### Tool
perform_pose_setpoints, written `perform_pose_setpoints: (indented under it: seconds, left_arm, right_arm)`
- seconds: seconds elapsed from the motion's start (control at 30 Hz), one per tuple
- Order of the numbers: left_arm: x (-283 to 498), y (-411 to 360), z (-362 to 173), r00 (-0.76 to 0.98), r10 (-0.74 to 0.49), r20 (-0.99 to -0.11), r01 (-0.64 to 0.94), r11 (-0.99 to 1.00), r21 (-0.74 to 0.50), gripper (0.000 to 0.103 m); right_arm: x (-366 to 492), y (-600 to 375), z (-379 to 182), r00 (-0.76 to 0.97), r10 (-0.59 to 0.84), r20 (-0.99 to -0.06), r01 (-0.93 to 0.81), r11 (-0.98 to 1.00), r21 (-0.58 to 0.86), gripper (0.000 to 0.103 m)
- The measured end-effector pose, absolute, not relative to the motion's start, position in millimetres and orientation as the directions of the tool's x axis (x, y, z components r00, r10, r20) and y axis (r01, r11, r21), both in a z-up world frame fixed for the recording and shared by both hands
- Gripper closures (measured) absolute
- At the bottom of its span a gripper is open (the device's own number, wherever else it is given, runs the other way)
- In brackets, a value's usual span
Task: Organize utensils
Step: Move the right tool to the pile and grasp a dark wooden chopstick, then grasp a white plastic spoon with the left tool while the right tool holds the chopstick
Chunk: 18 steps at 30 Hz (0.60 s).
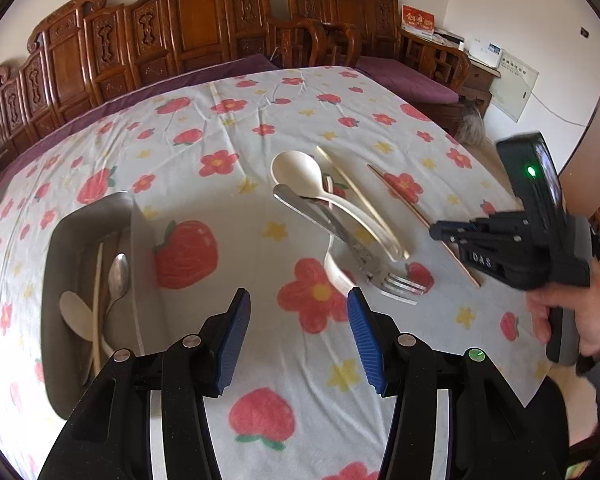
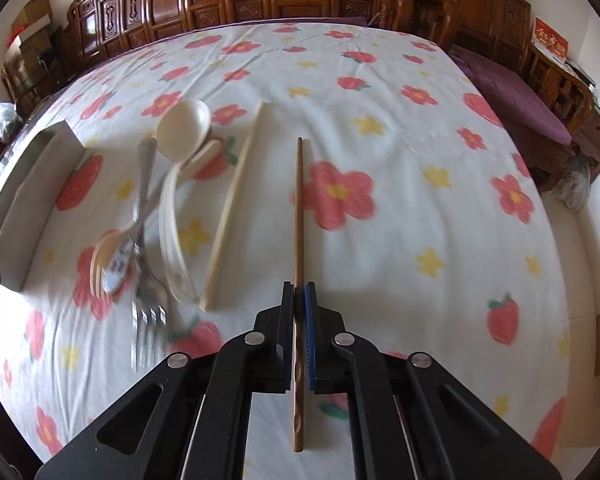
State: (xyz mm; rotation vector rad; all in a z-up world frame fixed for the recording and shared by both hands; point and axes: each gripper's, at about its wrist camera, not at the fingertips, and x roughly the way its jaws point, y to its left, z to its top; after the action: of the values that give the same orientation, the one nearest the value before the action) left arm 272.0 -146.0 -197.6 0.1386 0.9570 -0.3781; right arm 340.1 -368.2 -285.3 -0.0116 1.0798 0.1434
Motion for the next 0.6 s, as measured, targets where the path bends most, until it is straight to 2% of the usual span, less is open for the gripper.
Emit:
perform_pose_setpoints:
  seconds: [0.27,0.5,0.6]
  left_arm:
    - [314,-188,-209,0.454,-0.267,-0.85,0.351,0.93,-0.104,0.055]
    - [352,-216,-221,0.393,-0.257,-0.883,0.315,0.94,-0.133,0.066]
    - [364,-222,-226,0.357,-0.261,-0.897,0.288,0.944,-0.16,0.074]
  right_arm:
    - [333,-377,-287,0.481,0.128,-0.867,-0.136,0.988,0.07,0.097]
    - [336,-389,-287,0.467,0.192,-0.863,-0.134,0.98,0.145,0.097]
    - [337,-394,-287,0.469,0.197,-0.861,-0.123,0.98,0.157,0.097]
